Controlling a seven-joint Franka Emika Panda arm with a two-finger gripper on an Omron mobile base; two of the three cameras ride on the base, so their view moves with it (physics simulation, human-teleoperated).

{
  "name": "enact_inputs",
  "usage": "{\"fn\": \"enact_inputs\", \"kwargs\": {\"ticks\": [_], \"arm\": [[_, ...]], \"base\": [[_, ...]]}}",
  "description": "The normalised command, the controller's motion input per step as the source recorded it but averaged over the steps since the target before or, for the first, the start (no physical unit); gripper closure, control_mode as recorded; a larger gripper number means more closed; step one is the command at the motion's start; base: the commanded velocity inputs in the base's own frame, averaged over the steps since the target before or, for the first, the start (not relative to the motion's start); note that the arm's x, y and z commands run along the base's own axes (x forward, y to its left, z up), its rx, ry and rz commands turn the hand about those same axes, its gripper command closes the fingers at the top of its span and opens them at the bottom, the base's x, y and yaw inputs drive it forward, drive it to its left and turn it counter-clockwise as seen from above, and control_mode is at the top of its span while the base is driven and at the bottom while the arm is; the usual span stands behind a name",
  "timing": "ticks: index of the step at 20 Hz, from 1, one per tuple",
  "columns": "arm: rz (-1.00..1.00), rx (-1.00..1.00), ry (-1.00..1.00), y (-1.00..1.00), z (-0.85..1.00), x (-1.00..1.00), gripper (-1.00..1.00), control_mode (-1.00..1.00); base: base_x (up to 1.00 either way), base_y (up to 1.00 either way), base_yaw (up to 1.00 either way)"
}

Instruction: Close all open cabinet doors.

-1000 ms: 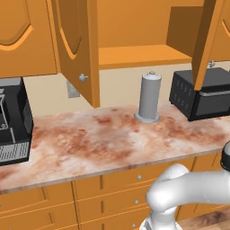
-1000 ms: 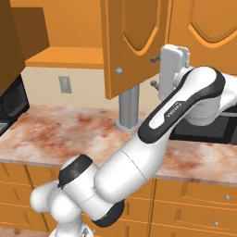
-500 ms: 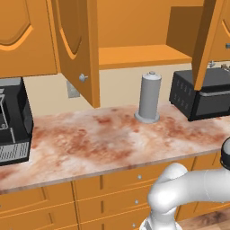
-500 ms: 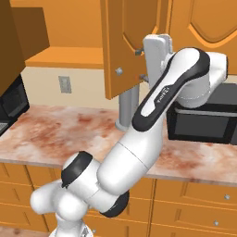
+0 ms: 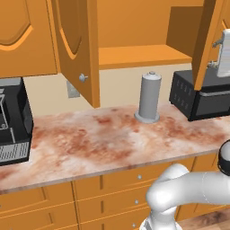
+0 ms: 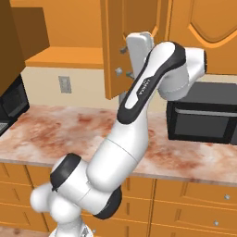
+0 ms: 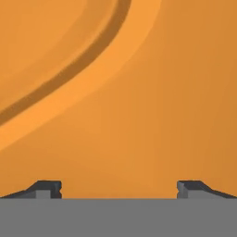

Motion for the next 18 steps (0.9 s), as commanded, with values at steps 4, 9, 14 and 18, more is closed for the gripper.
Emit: {"fn": "enact_inputs", "kwargs": {"ticks": [4,9,14,18], "arm": [[-0.07,0.01,0.0,0.67,-0.03,0.29,-1.0,-1.0],[-0.07,0.0,0.0,0.67,-0.12,0.26,-1.0,-1.0],[-0.15,0.0,-0.07,0.74,-0.28,0.47,-1.0,-1.0],[-0.23,-0.01,0.0,0.62,-0.03,0.73,-1.0,-1.0]], "base": [[0.0,0.0,0.0],[0.0,0.0,0.0],[0.0,0.0,0.0],[0.0,0.0,0.0]]}}
